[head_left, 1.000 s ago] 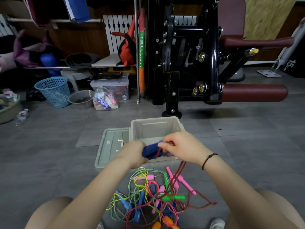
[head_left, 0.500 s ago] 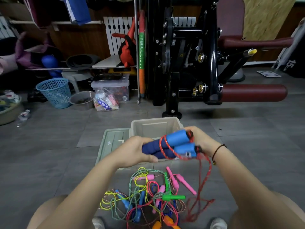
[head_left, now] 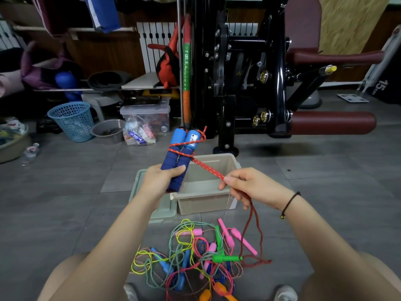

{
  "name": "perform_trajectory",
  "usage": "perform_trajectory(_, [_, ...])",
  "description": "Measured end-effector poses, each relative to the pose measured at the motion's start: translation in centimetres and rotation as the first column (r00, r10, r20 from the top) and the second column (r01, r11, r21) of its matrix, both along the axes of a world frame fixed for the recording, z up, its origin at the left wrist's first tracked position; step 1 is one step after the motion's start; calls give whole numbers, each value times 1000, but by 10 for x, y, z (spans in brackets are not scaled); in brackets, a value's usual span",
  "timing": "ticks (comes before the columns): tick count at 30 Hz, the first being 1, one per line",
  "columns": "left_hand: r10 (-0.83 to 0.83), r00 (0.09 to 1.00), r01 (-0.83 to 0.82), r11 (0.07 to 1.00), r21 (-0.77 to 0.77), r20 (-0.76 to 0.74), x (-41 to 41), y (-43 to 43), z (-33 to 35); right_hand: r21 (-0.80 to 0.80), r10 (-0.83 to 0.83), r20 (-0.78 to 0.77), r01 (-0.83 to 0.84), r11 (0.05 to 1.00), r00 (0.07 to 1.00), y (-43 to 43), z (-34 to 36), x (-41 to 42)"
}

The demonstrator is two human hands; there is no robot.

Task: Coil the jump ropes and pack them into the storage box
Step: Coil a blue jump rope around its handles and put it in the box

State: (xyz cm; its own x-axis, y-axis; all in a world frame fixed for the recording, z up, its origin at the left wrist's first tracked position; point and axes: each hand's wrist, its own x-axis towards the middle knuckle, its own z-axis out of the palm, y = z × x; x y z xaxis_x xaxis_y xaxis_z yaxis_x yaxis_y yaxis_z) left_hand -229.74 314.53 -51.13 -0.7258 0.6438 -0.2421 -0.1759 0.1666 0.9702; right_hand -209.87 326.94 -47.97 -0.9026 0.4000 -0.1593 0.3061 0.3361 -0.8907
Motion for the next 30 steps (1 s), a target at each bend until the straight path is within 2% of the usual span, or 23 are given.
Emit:
perform_trajectory(3, [-20, 962, -41, 976, -214, -273, -12, 4, -10, 35, 103, 51, -105, 994, 993, -7, 9, 2])
perform_trajectory(6, [-212, 915, 75, 926, -371, -343, -9, 7, -16, 259, 169, 150, -203, 944, 974, -14, 22, 3])
perform_trajectory(9, [-480, 761, 183, 805, -565, -437, 1, 10, -16, 543, 159, 237, -267, 796, 958, -12, 49, -6])
perform_trajectory(11, [-601, 670, 264, 742, -616, -437, 6, 11, -15, 687, 144, 273, -297, 663, 951, -6, 72, -18])
perform_trajectory(14, [-708, 569, 383, 679, -626, -418, 11, 9, -11, 748, 133, 349, -361, 557, 928, 10, 102, -39])
perform_trajectory(16, [-754, 490, 439, 647, -624, -438, 13, 7, -7, 715, 136, 397, -399, 574, 908, 25, 115, -54])
perform_trajectory(19, [-773, 409, 520, 634, -572, -485, 19, 1, 6, 618, 149, 420, -403, 675, 895, 50, 110, -74])
perform_trajectory(21, [-758, 422, 573, 648, -502, -497, 18, -6, 13, 531, 165, 415, -386, 755, 895, 61, 96, -84])
perform_trajectory(24, [-697, 547, 617, 710, -339, -463, 15, -18, 24, 322, 189, 325, -297, 899, 926, 73, 51, -84])
perform_trajectory(26, [-627, 653, 591, 773, -230, -425, 12, -24, 28, 42, 103, 209, -114, 993, 972, 80, 11, -80])
perform_trajectory(27, [-593, 703, 580, 798, -167, -393, 10, -26, 29, -16, 32, 129, -30, 999, 991, 83, -7, -79])
perform_trajectory(29, [-541, 779, 558, 829, -43, -318, 4, -29, 28, 132, 50, 116, -65, 989, 992, 60, -34, -66])
perform_trajectory(30, [-516, 809, 540, 842, 8, -283, 2, -30, 27, 118, 67, 110, -80, 990, 992, 44, -37, -61])
